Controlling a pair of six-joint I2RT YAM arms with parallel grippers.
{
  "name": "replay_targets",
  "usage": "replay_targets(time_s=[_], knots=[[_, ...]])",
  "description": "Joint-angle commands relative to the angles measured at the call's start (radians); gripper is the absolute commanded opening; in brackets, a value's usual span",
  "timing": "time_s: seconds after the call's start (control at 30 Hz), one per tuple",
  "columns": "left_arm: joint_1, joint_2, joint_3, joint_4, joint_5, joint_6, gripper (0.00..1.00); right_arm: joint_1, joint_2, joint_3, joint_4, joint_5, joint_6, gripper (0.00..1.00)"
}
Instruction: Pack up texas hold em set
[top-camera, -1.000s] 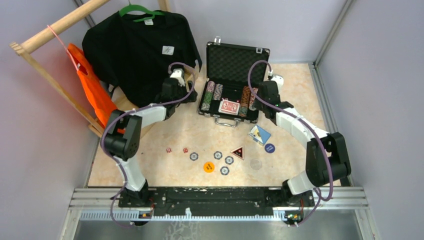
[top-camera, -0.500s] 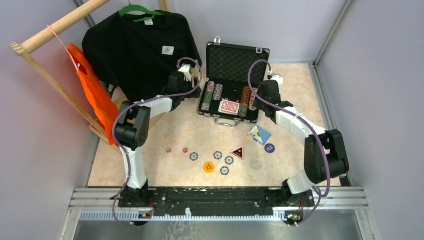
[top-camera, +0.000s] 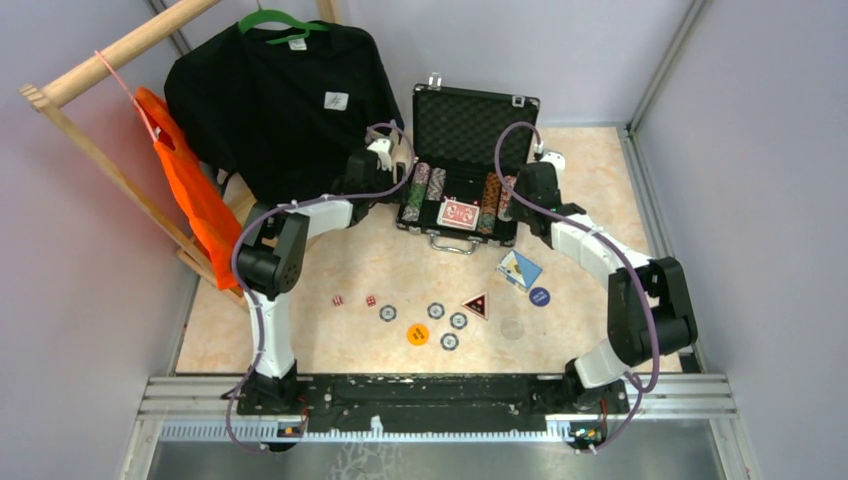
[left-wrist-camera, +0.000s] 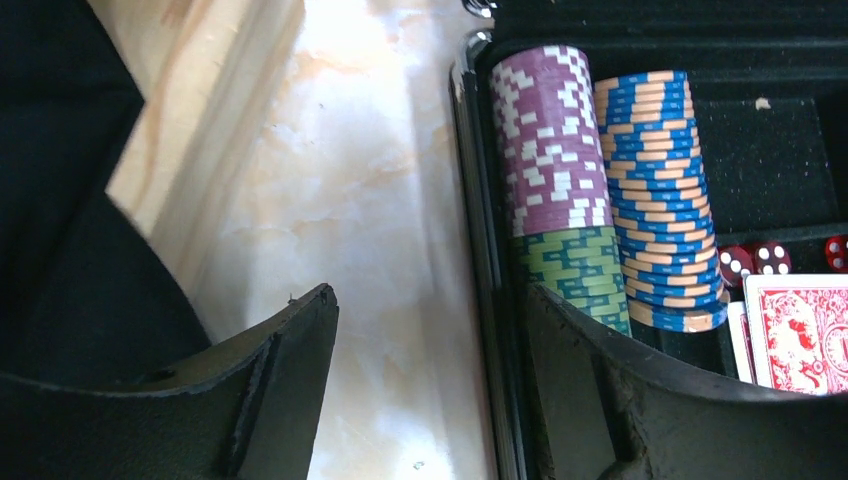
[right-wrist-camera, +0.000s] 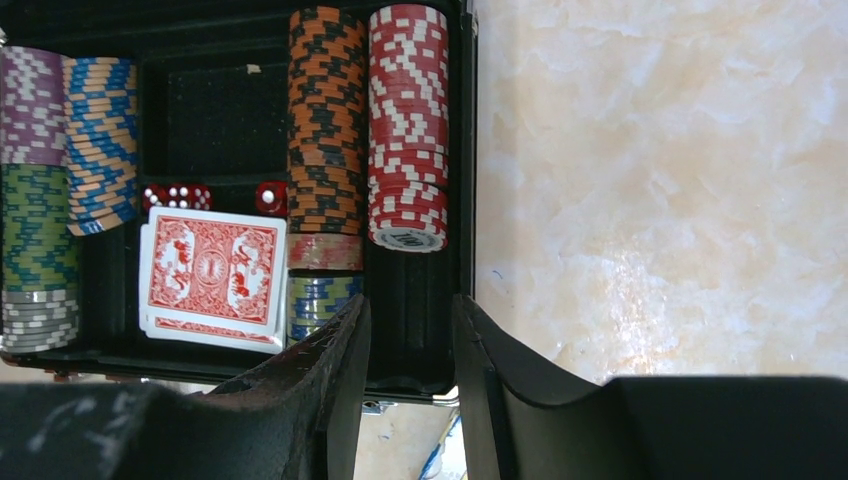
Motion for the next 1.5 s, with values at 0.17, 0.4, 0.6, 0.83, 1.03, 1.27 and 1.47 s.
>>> replay_targets(time_s=[0.17,0.4,0.6,0.83,1.03,1.27,1.47], knots=[[-0.024,0.023,-0.033,0.017,-0.019,0.014,0.69,-0.005,-0.033,-0.024,0.040,0.030,-0.013,0.36],[-0.026,0.010,-0.070,0.018,-0.038,0.029,0.43,-0.005,-0.036,-0.034,0.045,0.029,-0.011,0.36],[-0.034,-0.013,-0.102,0.014,-0.045,0.039,0.00,-0.006,-0.036,-0.033,0.045,0.031,-0.011,0.36],[-0.035,-0.072,-0.179,0.013,-0.082,0.039,0.00,-0.005,-0.039,-0.032,0.040,0.030,-0.008,0.36],[-0.037,-0.158,-0.265,0.004,-0.077,0.023,0.00,-0.006,-0.045,-0.030,0.036,0.020,-0.005,0.36],[-0.039,-0.215,-0.331,-0.006,-0.048,-0.013,0.10,-0.005,-0.079,-0.055,0.046,0.003,-0.013,0.36],[-0.043,-0.223,-0.347,0.013,-0.058,-0.032,0.77,-0.005,-0.120,-0.091,0.081,-0.069,-0.067,0.50]])
